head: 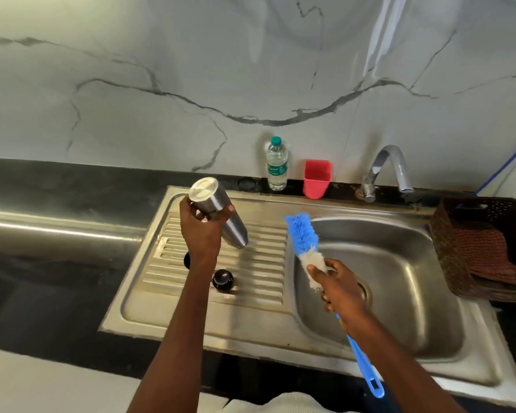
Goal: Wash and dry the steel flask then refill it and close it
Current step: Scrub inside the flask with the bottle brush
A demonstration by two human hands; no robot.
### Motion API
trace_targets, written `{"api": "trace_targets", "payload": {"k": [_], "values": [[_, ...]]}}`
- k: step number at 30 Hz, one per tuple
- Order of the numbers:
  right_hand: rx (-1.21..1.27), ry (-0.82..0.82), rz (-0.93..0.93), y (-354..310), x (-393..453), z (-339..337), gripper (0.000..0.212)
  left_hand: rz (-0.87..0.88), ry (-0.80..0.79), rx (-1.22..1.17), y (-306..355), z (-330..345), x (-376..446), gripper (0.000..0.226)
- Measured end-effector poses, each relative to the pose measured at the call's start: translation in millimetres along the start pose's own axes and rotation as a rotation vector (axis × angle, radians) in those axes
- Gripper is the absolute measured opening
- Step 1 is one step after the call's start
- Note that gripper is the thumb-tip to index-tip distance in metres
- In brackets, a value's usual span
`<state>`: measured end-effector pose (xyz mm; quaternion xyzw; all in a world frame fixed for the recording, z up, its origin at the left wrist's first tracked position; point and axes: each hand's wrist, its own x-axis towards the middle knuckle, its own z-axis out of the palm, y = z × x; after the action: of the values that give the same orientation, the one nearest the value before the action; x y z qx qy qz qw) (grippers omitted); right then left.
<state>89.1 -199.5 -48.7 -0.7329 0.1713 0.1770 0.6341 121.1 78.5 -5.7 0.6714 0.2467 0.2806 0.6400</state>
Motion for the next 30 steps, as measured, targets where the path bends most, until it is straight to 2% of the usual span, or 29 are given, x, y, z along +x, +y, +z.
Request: {"api": "trace_targets", "payload": {"k": [7, 20, 30], "values": [[-0.08, -0.127, -0.13, -19, 0, 62, 0.033, 0.082, -0.029, 0.129, 4, -39, 39, 0.08], [-0.101, -0.145, -0.049, -15, 2, 122, 0.04, 0.091, -0.112, 0.232, -29, -70, 84, 0.093], [-0.137, -0.125, -0.005, -6, 1, 139, 0.043, 0.108, -0.165, 0.295, -41, -74, 85, 0.09]]}}
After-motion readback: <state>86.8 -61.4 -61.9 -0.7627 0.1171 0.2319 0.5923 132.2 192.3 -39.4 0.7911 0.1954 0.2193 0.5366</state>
